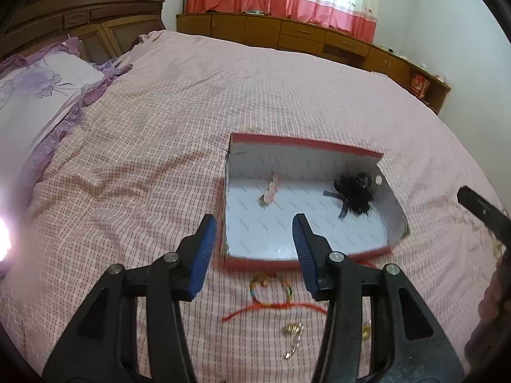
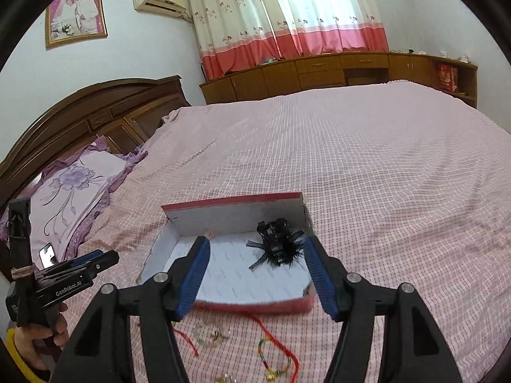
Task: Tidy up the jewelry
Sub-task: 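Withdraw both tools from the shoebox toward the remaining jewelry, then grasp the rainbow-beaded red string bracelet with the left tool while the right tool grasps the red string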
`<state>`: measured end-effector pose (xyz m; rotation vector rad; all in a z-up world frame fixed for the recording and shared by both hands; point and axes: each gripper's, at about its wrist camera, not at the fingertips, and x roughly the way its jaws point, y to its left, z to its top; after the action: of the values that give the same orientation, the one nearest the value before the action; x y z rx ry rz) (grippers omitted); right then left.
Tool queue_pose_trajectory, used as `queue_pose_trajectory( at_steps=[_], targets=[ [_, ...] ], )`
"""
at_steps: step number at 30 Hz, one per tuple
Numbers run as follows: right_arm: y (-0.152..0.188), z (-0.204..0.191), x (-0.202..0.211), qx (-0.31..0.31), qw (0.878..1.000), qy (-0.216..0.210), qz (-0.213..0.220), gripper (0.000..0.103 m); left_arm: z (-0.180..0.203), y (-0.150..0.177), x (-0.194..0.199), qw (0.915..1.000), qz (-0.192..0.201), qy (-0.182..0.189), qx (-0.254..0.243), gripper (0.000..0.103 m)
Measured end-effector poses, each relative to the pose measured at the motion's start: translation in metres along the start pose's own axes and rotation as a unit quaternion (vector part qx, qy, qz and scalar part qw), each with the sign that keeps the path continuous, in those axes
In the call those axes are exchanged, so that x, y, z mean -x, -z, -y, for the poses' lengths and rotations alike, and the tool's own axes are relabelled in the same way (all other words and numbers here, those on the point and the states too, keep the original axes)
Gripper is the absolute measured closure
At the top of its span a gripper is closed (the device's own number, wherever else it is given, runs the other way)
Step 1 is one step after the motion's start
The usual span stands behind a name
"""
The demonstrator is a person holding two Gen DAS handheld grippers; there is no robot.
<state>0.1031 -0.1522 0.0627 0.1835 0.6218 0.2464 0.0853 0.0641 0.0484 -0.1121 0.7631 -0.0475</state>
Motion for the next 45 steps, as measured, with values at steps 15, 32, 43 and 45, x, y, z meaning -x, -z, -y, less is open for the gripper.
queue_pose_trajectory(
  at_steps=[15,32,43,45],
  targets=[
    [0.075,0.015,0.0,-0.036,0.997,0.011,-0.06,0.036,0.003,0.049,-0.015,0.9987,-0.048,0.012,0.01,0.06],
    [0.115,0.023,-0.048,-0.01,0.991,0.039,-0.124,0.036,0.001,0.076,-0.074,0.9942,-0.104,0.007,0.026,0.061],
    [0.133,0.028,-0.069,-0.002,0.989,0.044,-0.141,0.044,0.008,0.087,-0.097,0.9952,-0.098,-0.007,-0.001,0.06],
    [0.136,0.03,-0.07,-0.005,0.989,0.044,-0.142,0.045,0.01,0.088,-0.098,0.9956,-0.093,-0.009,-0.005,0.061]
  ],
)
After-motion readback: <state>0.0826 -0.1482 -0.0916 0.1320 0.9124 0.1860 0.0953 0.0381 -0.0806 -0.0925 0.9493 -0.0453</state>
